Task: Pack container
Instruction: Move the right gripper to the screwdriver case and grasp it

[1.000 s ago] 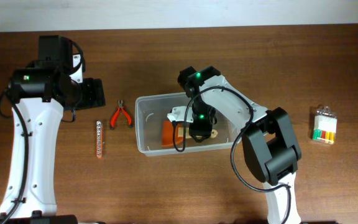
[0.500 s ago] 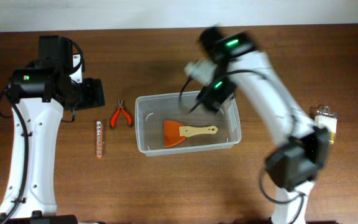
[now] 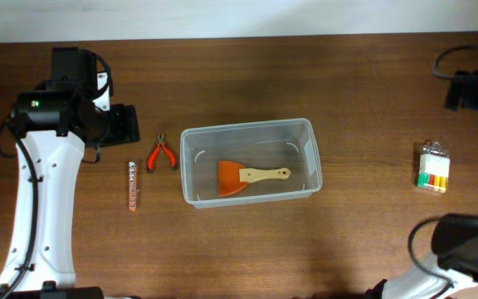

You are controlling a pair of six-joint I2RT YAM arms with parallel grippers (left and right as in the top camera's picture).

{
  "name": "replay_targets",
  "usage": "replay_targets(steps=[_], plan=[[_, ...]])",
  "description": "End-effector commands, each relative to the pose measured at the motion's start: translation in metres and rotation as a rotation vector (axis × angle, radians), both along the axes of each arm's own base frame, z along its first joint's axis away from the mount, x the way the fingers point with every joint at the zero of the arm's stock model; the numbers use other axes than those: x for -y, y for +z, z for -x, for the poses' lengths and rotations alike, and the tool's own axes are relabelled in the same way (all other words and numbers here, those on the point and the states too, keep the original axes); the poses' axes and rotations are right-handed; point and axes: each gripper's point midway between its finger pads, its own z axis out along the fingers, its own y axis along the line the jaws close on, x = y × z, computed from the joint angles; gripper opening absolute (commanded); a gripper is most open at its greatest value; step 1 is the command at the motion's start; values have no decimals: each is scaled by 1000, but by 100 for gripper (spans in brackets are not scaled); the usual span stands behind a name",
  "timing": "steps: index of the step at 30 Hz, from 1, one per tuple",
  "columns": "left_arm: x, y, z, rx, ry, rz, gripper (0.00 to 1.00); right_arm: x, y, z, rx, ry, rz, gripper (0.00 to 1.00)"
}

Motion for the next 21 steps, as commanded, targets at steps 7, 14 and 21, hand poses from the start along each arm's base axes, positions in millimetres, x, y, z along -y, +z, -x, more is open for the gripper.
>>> replay_targets(steps=[7, 14, 21], plan=[[-2, 0, 0, 3, -8, -12, 81, 51, -114, 7, -234, -65, -115, 99], [-2, 0, 0, 3, -8, -13, 82, 51, -166, 2, -323, -33, -190, 99], [-2, 0, 0, 3, -9, -12, 82, 43, -208, 3, -391, -6, -274, 99]])
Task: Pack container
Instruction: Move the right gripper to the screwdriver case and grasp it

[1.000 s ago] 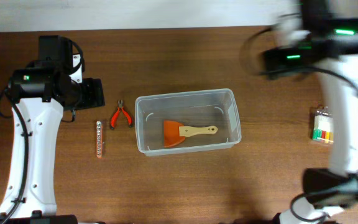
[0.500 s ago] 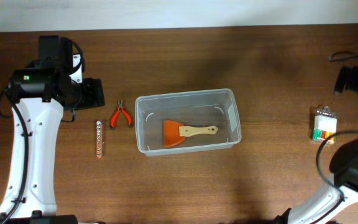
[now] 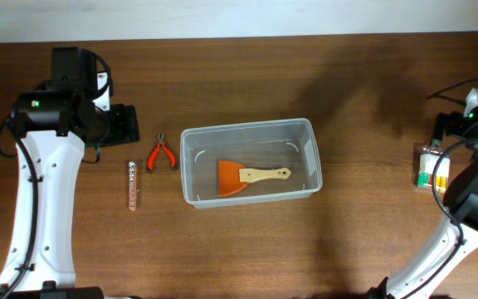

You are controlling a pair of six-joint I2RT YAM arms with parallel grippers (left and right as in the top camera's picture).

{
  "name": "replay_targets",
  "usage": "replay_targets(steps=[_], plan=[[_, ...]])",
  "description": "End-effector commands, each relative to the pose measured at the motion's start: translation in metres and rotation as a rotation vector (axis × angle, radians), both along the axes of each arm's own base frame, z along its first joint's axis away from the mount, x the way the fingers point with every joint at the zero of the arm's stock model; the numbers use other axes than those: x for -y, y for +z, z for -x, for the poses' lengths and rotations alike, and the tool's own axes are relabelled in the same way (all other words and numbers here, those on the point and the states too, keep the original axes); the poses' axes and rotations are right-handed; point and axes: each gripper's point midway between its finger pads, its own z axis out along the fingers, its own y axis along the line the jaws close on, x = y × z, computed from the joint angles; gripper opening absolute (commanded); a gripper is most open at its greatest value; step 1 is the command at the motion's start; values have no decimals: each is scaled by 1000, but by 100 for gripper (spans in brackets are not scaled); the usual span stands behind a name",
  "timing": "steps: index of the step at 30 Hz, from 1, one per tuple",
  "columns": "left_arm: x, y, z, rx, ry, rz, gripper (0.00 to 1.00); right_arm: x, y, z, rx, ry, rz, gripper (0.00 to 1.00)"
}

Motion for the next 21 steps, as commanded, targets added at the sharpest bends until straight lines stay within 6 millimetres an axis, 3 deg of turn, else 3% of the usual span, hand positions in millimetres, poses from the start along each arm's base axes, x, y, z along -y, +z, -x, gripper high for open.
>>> replay_targets(steps=[1, 11, 14, 21], plan=[[-2, 0, 0, 3, -9, -12, 81, -11, -22, 3, -31, 29, -72, 99], [-2, 3, -7, 33, -9, -13, 82, -17, -55, 23, -86, 22, -111, 99], [-2, 3, -8, 36, -9, -13, 87, -16, -62, 25, -82, 17, -110, 99], [-2, 3, -8, 35, -9, -13, 87, -18, -76, 23, -47, 26, -137, 99]])
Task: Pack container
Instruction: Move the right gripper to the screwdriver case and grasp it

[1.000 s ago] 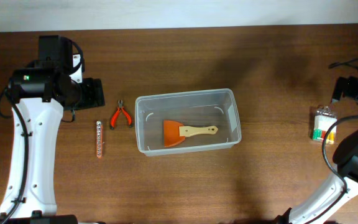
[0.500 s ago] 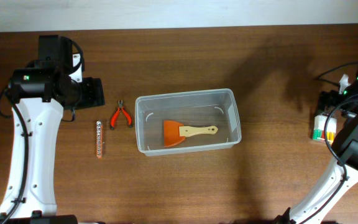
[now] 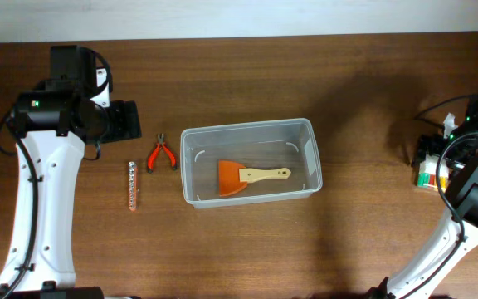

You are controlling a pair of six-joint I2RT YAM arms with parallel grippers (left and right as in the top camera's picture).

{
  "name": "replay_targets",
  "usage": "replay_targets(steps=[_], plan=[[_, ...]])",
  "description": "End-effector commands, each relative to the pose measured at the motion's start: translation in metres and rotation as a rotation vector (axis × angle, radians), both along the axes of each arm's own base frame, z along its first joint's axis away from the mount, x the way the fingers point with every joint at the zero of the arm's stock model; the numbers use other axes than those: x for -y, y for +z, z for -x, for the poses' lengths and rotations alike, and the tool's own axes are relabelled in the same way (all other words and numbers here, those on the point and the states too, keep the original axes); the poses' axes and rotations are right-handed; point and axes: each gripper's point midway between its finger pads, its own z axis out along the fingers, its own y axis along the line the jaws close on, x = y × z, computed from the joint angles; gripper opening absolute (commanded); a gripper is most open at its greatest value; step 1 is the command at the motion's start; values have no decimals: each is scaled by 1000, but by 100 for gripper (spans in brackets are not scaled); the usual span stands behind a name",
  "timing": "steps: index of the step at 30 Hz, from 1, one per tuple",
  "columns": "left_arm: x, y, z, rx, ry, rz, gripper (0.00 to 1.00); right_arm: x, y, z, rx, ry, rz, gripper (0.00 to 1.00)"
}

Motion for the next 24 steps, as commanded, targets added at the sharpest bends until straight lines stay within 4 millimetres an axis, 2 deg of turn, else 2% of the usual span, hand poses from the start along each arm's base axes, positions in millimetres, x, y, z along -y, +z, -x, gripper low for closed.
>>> replay_targets(steps=[1, 5, 6, 11, 15, 18, 24], plan=[[-2, -1, 1, -1, -6, -11, 87, -5, -9, 2, 10, 5, -43, 99], [-2, 0, 0, 1, -6, -12, 87, -8, -17, 7, -1, 4, -49, 99], [-2, 0, 0, 3, -6, -12, 92, -9, -18, 8, -5, 4, -52, 99], [-2, 0, -1, 7, -6, -12, 93, -12, -22, 11, -9, 1, -65, 98], [-2, 0, -1, 7, -6, -12, 93, -15, -22, 9, 4, -4, -82, 87], [-2, 0, -1, 7, -6, -12, 93, -15, -22, 8, 5, -3, -81, 74], [-2, 0, -1, 6, -6, -12, 93, -15, -22, 8, 5, -3, -81, 64]])
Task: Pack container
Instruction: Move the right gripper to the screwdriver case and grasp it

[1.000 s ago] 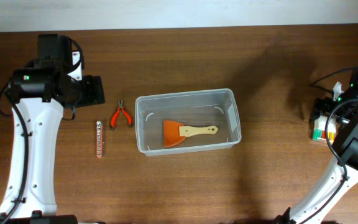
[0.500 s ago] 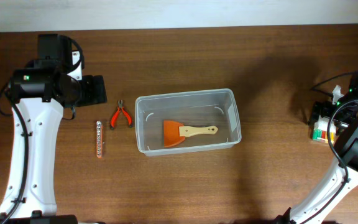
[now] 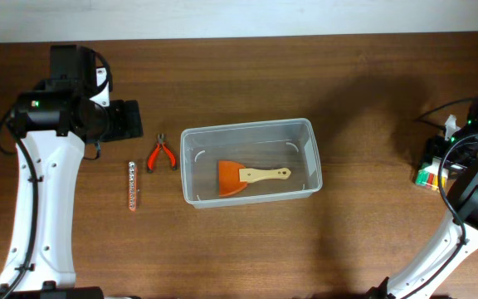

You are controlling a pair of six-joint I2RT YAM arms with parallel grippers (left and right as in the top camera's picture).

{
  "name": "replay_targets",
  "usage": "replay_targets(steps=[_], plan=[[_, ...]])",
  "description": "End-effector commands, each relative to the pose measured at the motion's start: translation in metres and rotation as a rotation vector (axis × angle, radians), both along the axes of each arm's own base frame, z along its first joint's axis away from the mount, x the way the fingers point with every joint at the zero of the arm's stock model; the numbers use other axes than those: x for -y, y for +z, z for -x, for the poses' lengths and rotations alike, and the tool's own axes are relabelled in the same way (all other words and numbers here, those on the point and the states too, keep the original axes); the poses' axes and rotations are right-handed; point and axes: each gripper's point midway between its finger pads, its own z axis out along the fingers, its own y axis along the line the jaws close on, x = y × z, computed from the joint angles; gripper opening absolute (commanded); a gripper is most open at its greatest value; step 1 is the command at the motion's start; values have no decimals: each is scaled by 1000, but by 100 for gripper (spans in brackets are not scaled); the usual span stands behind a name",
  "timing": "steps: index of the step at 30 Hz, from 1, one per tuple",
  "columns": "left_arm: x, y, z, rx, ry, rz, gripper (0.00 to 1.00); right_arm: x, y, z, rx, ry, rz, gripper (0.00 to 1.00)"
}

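Observation:
A clear plastic container (image 3: 247,127) stands mid-table with an orange spatula (image 3: 232,177) on a wooden handle lying inside. Left of it lie red-handled pliers (image 3: 162,154) and a slim patterned tube (image 3: 133,185). At the far right a pack of coloured markers (image 3: 426,175) shows only at its lower left corner. My right gripper (image 3: 440,158) sits on top of the pack, its jaws hidden. My left gripper (image 3: 129,121) hovers up and left of the pliers, and its jaw state is unreadable from above.
The wooden table (image 3: 363,232) runs to a white wall strip along the back edge. A black cable (image 3: 438,112) loops near the right arm. The left arm's white link (image 3: 44,208) runs down the left side.
My right gripper has shifted slightly to the right over the marker pack, covering more of it. The left arm, pliers, tube, container and spatula are where they were.
The right arm was first at the far back right corner, with the marker pack lying uncovered. Then it reached the pack's top edge, then covered it, and it stays on it now. The left gripper stayed near the pliers throughout.

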Motion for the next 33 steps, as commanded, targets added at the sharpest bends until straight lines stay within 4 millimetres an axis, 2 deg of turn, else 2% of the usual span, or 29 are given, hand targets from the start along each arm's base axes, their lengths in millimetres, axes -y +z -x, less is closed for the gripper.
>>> replay_targets(steps=[1, 6, 12, 18, 21, 23, 27, 33], plan=[[-2, -1, 1, -1, -3, -11, 93, -16, -20, 6, -18, -12, -86, 62], [-2, -1, 1, -1, -3, -11, 93, -17, -20, 6, -17, -17, -91, 57], [-2, 0, 1, -1, -3, -11, 93, -18, -19, 6, -17, -17, -93, 56], [-2, -1, 1, -1, -3, -11, 93, -19, -19, 4, -9, -19, -104, 43], [-2, 0, 1, -1, -3, -12, 93, -20, -19, 4, -8, -20, -106, 41], [-3, 0, 1, -1, -1, -14, 93, -20, -19, 4, -8, -20, -106, 31], [-3, -1, 1, -1, -1, -14, 93, -22, -19, 2, 4, -24, -121, 4], [-3, -1, 1, -2, -2, -14, 93, -27, -8, -7, 42, -36, -156, 4]])
